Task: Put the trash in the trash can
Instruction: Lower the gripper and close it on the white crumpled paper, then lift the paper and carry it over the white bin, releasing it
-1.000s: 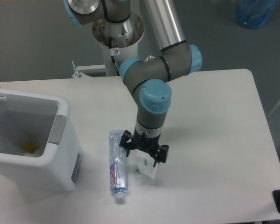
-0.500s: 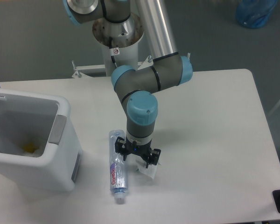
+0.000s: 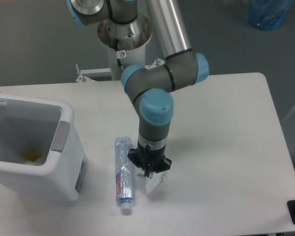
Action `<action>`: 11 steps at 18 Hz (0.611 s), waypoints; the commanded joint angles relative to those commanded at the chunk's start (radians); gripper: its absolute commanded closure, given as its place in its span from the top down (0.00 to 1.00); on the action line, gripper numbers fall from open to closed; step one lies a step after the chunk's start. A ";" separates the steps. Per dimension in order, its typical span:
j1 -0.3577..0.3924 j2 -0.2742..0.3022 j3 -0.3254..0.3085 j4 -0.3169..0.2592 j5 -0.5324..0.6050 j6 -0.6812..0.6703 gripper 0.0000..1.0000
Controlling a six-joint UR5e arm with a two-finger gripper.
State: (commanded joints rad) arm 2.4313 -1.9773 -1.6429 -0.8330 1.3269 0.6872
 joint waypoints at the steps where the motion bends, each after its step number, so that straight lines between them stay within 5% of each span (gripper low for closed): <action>1: 0.003 0.002 0.002 0.000 -0.008 0.000 0.00; 11: 0.026 0.116 0.112 0.000 -0.290 -0.149 0.00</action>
State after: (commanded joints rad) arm 2.4574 -1.8609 -1.5310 -0.8330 1.0373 0.5387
